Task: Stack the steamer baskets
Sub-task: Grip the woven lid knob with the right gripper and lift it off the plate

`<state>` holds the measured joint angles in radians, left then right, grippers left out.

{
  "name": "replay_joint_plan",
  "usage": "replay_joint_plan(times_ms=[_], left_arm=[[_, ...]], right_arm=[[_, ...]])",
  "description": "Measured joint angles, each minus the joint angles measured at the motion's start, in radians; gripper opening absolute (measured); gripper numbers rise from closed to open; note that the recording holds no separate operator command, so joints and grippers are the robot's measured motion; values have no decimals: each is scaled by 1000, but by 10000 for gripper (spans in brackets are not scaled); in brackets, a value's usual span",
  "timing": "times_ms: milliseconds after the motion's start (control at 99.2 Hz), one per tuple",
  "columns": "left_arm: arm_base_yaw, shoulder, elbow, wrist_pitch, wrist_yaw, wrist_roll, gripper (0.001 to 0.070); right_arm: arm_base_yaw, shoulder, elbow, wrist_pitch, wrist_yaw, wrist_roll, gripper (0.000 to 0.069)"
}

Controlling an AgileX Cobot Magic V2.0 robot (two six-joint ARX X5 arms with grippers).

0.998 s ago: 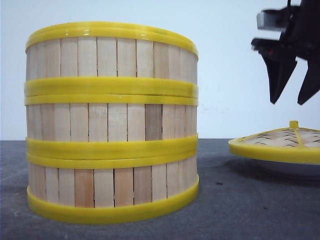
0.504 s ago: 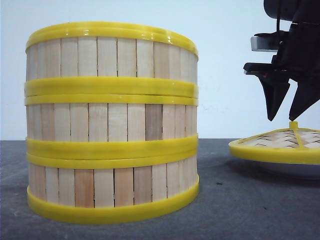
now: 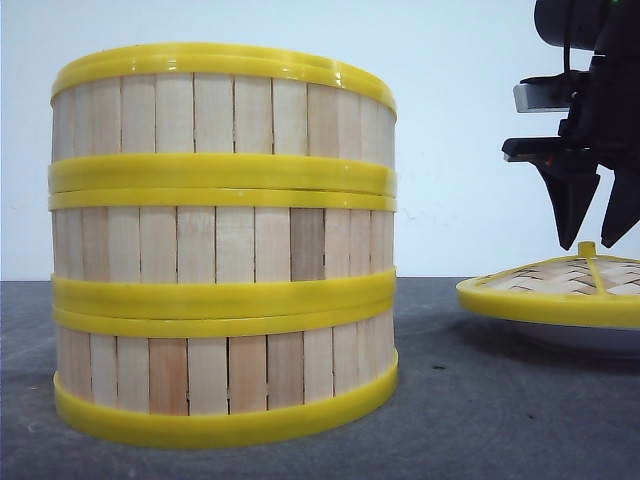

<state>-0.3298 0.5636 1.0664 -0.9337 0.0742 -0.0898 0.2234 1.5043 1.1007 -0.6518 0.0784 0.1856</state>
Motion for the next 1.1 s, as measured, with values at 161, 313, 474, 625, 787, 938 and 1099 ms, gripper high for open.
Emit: replay_joint_plan(times_ms=[161, 313, 474, 625, 787, 938, 1099], left_arm=[[0, 0, 0, 0, 0, 0, 327], [0, 0, 0, 0, 0, 0, 327], [0, 0, 0, 0, 0, 0, 327], [0, 0, 0, 0, 0, 0, 327], [0, 0, 0, 0, 0, 0, 327], [0, 0, 0, 0, 0, 0, 327], [0, 0, 0, 0, 0, 0, 327]], right_arm=[[0, 4, 0, 1, 0, 0, 177], [-1, 4, 0, 16, 0, 2, 129], [-1, 31, 0, 21, -30, 4, 118], [-1, 36, 0, 31, -26, 5, 66], [-1, 36, 0, 35, -24, 5, 54], [-1, 31, 0, 34, -23, 5, 54], [-1, -20, 0, 19, -25, 2, 54]])
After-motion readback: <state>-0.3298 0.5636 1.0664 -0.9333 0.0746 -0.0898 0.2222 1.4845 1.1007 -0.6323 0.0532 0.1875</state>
